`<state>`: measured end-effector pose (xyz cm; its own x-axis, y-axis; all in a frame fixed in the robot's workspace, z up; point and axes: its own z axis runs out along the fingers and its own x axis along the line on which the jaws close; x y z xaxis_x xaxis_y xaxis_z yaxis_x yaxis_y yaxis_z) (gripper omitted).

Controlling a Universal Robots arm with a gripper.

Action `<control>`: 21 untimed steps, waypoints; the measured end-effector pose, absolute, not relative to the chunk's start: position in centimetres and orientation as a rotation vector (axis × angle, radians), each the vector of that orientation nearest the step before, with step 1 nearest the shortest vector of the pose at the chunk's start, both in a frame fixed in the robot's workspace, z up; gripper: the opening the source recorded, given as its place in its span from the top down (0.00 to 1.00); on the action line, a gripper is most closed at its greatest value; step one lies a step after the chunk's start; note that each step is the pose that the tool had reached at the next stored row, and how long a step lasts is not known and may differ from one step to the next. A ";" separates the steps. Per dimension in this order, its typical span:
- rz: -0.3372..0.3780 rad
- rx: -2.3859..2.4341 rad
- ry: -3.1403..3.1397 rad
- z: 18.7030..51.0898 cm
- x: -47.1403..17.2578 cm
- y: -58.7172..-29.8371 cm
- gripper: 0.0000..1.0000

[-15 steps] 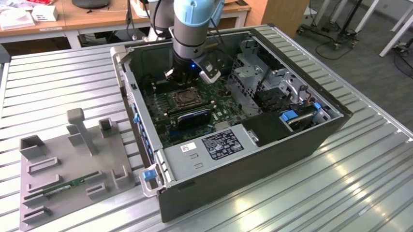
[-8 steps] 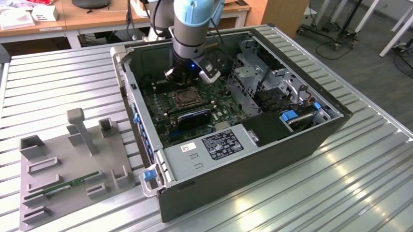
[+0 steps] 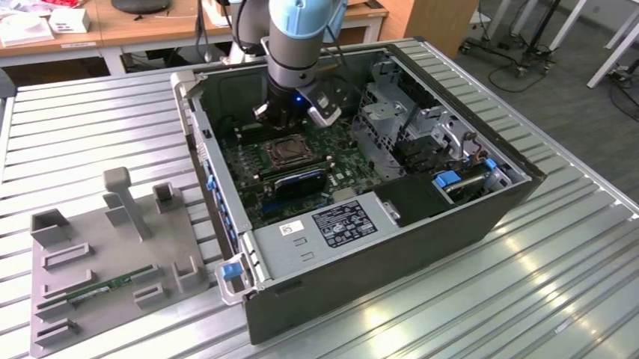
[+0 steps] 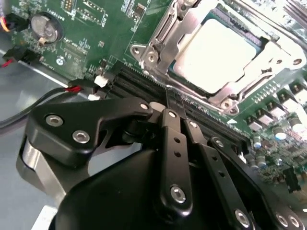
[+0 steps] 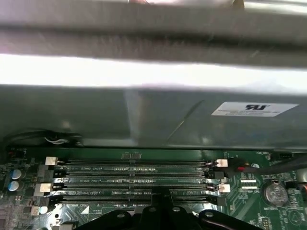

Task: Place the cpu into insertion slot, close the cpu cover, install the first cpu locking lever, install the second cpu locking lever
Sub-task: 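Install the first cpu locking lever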

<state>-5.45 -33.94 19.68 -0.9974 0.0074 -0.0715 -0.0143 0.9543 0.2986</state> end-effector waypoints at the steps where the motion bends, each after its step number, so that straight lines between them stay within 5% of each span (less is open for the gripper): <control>1: 0.465 -0.005 3.034 19.9 -5.5 -33.9 0.89; 8: 0.450 -0.006 3.037 20.5 -5.4 -33.9 0.89; 21: 0.112 -0.016 3.077 20.5 -5.4 -33.9 0.89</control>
<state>-5.39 -33.95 20.53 -0.9980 -0.0079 -0.0630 -0.0125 0.9973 0.0726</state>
